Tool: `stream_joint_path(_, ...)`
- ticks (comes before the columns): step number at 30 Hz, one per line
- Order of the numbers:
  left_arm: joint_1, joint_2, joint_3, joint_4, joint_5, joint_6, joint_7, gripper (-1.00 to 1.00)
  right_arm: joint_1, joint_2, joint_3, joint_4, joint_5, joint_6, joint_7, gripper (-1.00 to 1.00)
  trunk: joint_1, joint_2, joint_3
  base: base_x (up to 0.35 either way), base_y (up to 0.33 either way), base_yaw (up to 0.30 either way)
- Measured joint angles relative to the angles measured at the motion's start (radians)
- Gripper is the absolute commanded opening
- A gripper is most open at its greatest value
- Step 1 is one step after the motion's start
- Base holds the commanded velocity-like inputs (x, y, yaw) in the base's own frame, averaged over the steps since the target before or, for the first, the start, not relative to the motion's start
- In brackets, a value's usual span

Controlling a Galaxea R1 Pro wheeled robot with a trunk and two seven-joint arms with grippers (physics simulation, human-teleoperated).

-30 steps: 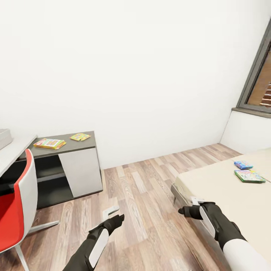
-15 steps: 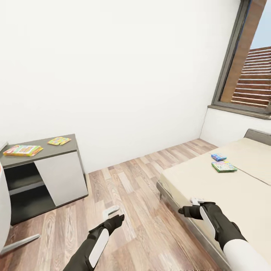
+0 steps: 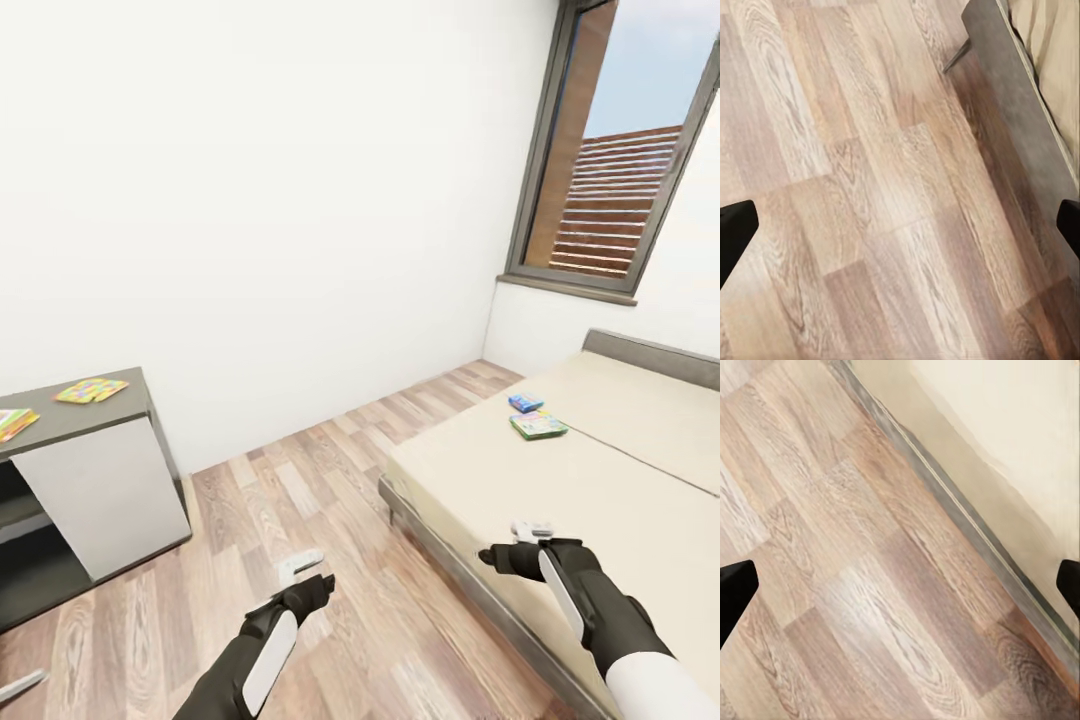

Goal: Put all the toys in the child's room - the three board games (two on the bed and one on the table), the two jigsaw puzzles on the table, and the tennis ball on the table - inside the toy box on the table in the child's room.

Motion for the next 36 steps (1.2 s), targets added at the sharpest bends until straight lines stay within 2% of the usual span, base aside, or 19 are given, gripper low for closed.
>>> stream_joint_path(11, 0.001, 0.0, -0.012, -0.004, 0.002, -0.011, 0.004, 1.0, 0.025, -0.004, 0.0, -0.034, 0.002, -0.002, -0.004, 1.0, 0.0, 0.0, 0.0, 0.0, 0.0, -0.241)
stream_joint_path(18, 0.001, 0.0, -0.014, -0.009, 0.002, -0.013, 0.005, 1.0, 0.041, -0.006, -0.001, -0.039, 0.003, -0.003, -0.004, 1.0, 0.0, 0.0, 0.0, 0.0, 0.0, -0.053)
stream_joint_path(31, 0.001, 0.0, -0.014, -0.016, 0.002, -0.013, 0.005, 1.0, 0.046, -0.039, 0.0, -0.04, -0.003, -0.002, 0.003, 1.0, 0.0, 0.0, 0.0, 0.0, 0.0, -0.013)
stream_joint_path(36, 0.001, 0.0, -0.014, -0.016, 0.002, -0.013, 0.005, 1.0, 0.046, -0.041, 0.0, -0.044, -0.004, -0.002, 0.001, 1.0, 0.0, 0.0, 0.0, 0.0, 0.0, -0.002)
